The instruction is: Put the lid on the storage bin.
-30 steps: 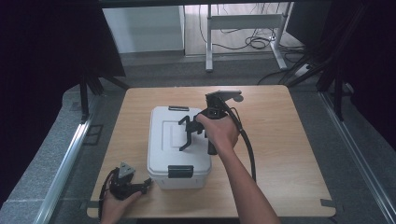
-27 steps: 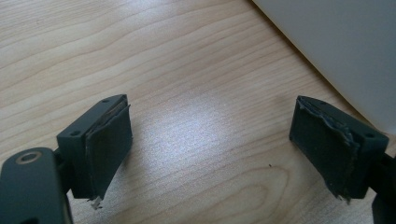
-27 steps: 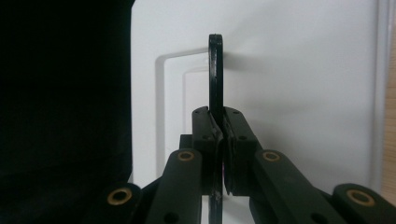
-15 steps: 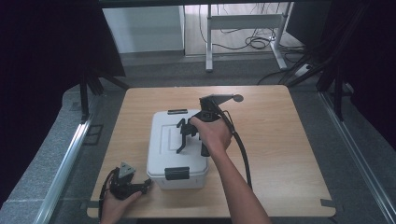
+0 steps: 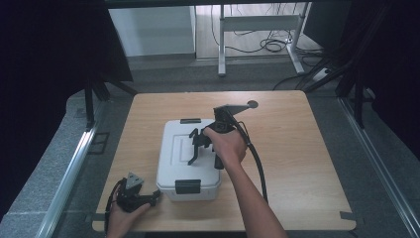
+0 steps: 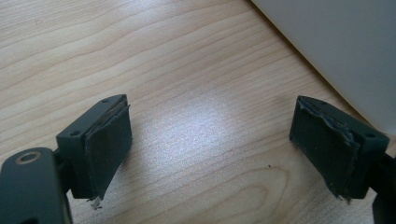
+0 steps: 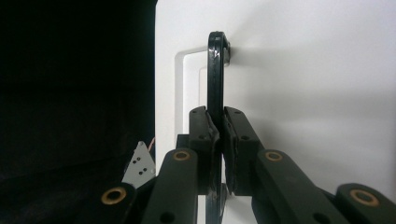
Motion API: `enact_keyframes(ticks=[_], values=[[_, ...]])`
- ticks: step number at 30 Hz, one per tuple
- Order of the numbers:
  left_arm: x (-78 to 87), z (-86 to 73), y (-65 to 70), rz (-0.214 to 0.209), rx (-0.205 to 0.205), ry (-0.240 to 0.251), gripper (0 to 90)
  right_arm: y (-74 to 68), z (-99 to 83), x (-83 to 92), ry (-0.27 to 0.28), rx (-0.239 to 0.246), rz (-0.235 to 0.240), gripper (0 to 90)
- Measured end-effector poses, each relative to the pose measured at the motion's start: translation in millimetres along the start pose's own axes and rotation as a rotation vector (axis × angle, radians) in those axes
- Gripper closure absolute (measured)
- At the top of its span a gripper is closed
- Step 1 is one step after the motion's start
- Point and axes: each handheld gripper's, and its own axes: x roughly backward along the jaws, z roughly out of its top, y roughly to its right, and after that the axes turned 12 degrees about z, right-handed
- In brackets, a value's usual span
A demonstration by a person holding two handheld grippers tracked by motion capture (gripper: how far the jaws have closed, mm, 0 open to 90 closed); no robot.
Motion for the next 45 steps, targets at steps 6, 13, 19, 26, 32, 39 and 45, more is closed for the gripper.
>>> enact_keyframes(ticks=[6, 13, 19, 26, 32, 39, 45], values=[[-0.1, 0.1, -0.1, -0.002, -0.002, 0.000, 12.8, -2.2, -1.8, 2.5, 0.014, 0.086, -0.019, 74.8], [-0.2, 0.2, -0.1, -0.002, -0.004, 0.000, 12.8, 4.1, -6.8, 23.0, 0.068, 0.225, 0.017, 62.8], [-0.2, 0.2, 0.0, -0.002, -0.003, 0.000, 12.8, 25.2, -17.2, 51.2, 0.156, 0.353, 0.054, 57.9], [-0.2, 0.2, 0.0, -0.003, -0.003, 0.001, 12.8, 47.7, -28.4, 76.5, 0.208, 0.413, 0.075, 54.1], [-0.4, 0.1, 0.0, -0.002, -0.003, 0.003, 12.8, 67.2, -38.3, 95.9, 0.248, 0.455, 0.089, 49.2], [-0.6, 0.0, 0.4, -0.002, 0.003, 0.007, 12.8, 103.5, -54.5, 117.1, 0.287, 0.500, 0.076, 42.0], [-0.5, -0.1, 0.5, -0.002, 0.004, 0.005, 12.8, 135.0, -66.3, 128.0, 0.286, 0.496, 0.067, 38.4]])
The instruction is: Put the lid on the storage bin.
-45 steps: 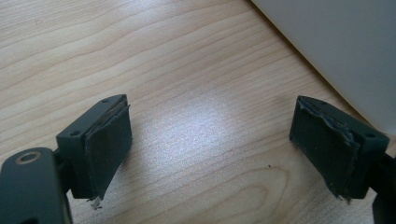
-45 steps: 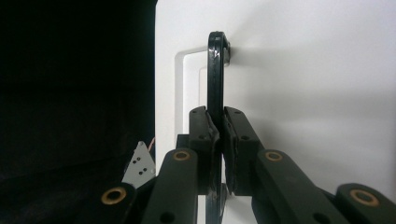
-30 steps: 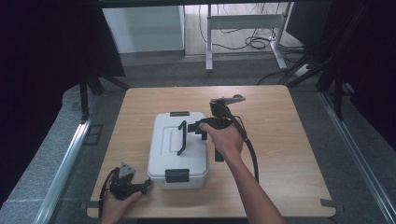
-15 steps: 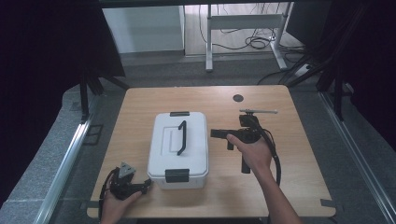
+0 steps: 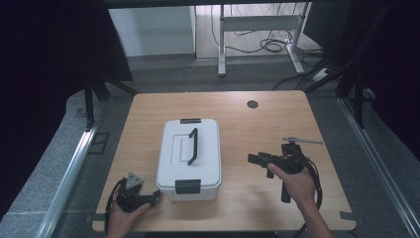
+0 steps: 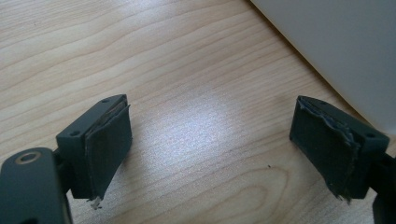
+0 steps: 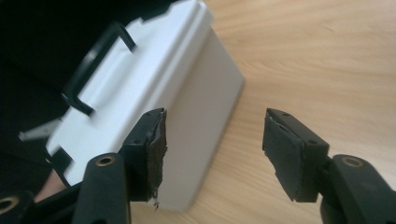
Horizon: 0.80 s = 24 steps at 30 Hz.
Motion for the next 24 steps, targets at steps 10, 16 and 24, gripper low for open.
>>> enact_keyframes(ticks=[10, 16, 24], values=[[0.1, 0.0, 0.0, 0.000, 0.000, -0.001, 12.8, 33.9, -21.2, 21.8, -0.009, -0.027, -0.056, 36.9], [0.1, 0.0, 0.0, 0.000, 0.000, -0.001, 12.8, 45.4, -31.5, 22.3, -0.015, -0.060, -0.073, 36.8], [0.0, 0.0, 0.1, -0.001, 0.001, -0.001, 12.8, 48.7, -36.1, 18.8, -0.023, -0.068, -0.078, 35.1]])
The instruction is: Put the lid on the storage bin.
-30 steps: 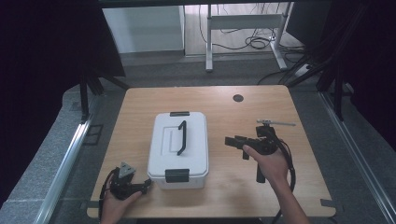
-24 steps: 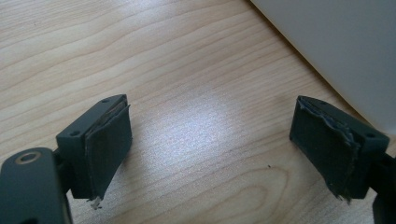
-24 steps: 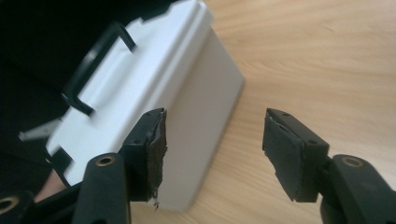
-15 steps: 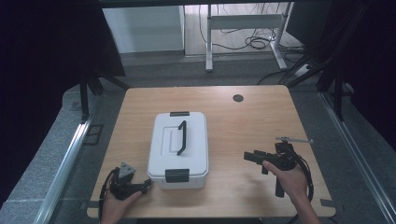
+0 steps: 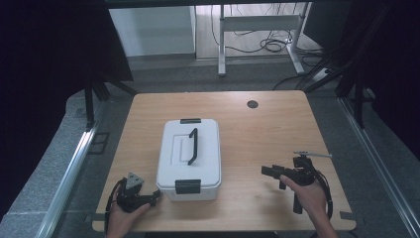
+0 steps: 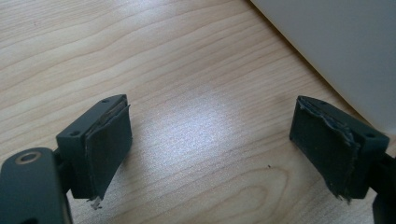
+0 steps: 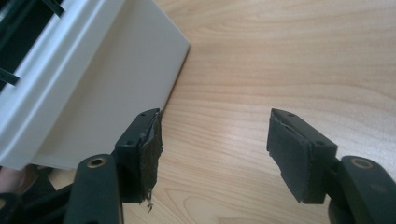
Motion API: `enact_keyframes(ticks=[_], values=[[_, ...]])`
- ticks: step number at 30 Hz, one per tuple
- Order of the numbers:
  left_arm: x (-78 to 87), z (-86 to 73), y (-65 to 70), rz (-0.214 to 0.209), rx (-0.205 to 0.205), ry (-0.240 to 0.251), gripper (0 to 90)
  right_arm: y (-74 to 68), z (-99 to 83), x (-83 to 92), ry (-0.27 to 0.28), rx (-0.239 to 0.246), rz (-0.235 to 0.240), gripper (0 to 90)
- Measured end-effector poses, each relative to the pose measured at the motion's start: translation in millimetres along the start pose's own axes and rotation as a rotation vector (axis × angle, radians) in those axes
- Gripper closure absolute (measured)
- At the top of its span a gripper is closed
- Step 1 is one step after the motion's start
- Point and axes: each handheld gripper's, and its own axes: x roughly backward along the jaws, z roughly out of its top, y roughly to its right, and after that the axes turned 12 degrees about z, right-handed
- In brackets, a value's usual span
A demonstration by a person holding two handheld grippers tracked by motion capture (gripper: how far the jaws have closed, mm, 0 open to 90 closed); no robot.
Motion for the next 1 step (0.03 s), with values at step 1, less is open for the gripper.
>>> enact_keyframes(ticks=[1], values=[[-0.1, 0.0, -0.1, 0.000, -0.001, 0.000, 12.8, 0.6, -0.8, -0.2, -0.001, -0.004, -0.002, 35.1]])
